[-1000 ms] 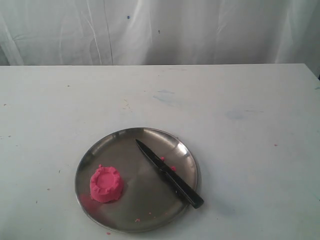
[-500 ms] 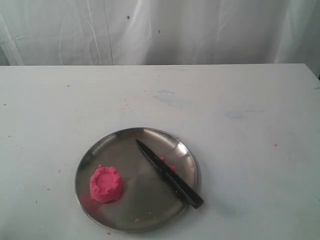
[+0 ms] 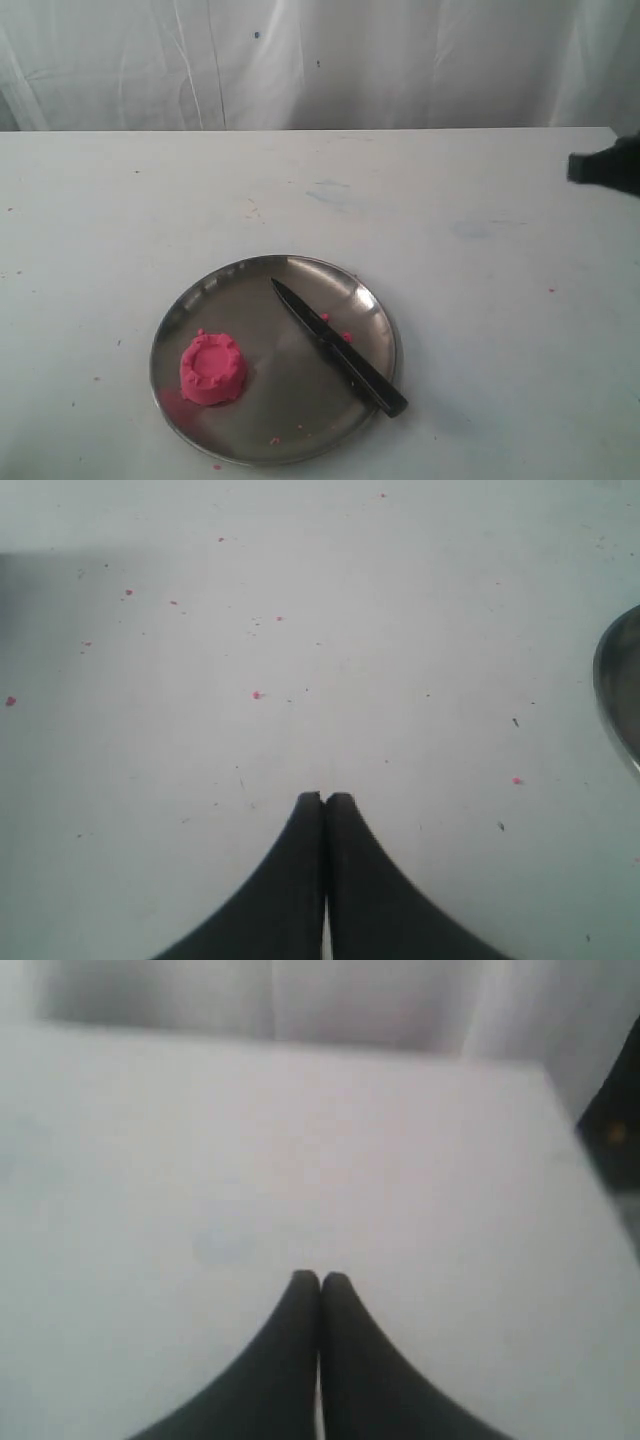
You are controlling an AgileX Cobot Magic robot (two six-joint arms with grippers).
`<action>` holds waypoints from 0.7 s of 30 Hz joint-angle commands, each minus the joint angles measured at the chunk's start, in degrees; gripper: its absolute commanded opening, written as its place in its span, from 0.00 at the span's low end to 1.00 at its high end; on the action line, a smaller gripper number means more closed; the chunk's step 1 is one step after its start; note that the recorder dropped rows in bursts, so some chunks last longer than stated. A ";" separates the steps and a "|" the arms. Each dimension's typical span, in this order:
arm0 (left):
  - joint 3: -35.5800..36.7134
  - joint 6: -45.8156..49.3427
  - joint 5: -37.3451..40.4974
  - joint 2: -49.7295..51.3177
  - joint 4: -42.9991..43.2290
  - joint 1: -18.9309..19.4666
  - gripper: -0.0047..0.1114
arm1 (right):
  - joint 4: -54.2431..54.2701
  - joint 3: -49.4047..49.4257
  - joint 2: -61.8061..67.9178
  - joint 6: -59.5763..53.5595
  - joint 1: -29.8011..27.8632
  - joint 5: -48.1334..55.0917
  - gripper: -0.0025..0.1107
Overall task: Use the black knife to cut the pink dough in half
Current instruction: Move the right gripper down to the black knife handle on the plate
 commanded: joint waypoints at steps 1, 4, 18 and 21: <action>0.16 0.00 0.27 -0.28 -0.37 0.09 0.04 | 2.11 -12.08 9.29 -5.75 5.40 25.18 0.02; 0.16 0.00 0.27 -0.28 -0.37 0.09 0.04 | 8.98 -17.99 12.21 -13.66 9.26 37.40 0.02; 0.16 0.00 0.27 -0.28 -0.37 0.09 0.04 | 25.75 -17.59 14.65 -32.28 27.96 38.51 0.13; 0.16 0.00 0.27 -0.28 -0.37 0.09 0.04 | 25.75 -17.59 17.04 -32.28 30.33 39.32 0.31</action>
